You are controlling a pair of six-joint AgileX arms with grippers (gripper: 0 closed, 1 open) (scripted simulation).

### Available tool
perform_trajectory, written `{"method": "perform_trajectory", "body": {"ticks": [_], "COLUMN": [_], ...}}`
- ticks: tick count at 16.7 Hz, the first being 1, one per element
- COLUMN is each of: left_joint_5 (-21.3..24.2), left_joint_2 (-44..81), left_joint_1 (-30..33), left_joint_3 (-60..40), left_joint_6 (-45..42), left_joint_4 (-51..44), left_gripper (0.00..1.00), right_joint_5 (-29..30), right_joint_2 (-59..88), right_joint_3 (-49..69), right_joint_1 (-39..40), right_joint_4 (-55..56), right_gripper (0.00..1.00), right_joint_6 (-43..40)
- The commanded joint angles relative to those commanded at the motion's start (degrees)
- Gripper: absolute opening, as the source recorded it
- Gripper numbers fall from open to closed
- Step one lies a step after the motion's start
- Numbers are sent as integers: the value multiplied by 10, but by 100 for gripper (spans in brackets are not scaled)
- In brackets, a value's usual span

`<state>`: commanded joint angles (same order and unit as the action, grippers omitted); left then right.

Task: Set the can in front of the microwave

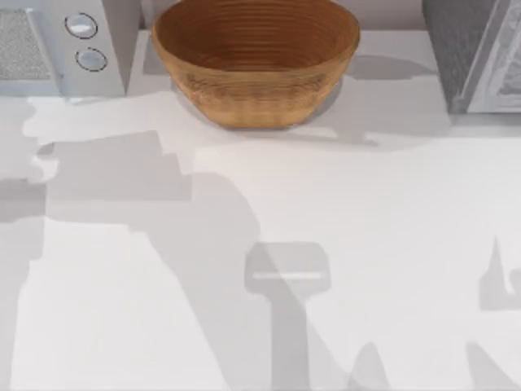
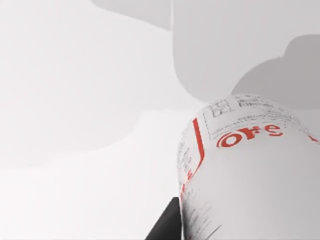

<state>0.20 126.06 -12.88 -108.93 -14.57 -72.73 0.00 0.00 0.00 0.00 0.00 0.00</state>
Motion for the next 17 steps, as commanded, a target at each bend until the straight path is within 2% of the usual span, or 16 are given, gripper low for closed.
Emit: {"method": "perform_trajectory", "body": {"ticks": [11, 17], "left_joint_5": [0, 0], "left_joint_2": [0, 0], "left_joint_1": [0, 0], "left_joint_3": [0, 0], "left_joint_6": [0, 0], "left_joint_4": [0, 0], "left_gripper": [98, 100], "right_joint_5": [0, 0], "right_joint_2": [0, 0], "right_joint_3": [0, 0], "right_joint_1": [0, 0], "right_joint_4": [0, 0], "right_gripper": [100, 100], "right_joint_6": [0, 0]}}
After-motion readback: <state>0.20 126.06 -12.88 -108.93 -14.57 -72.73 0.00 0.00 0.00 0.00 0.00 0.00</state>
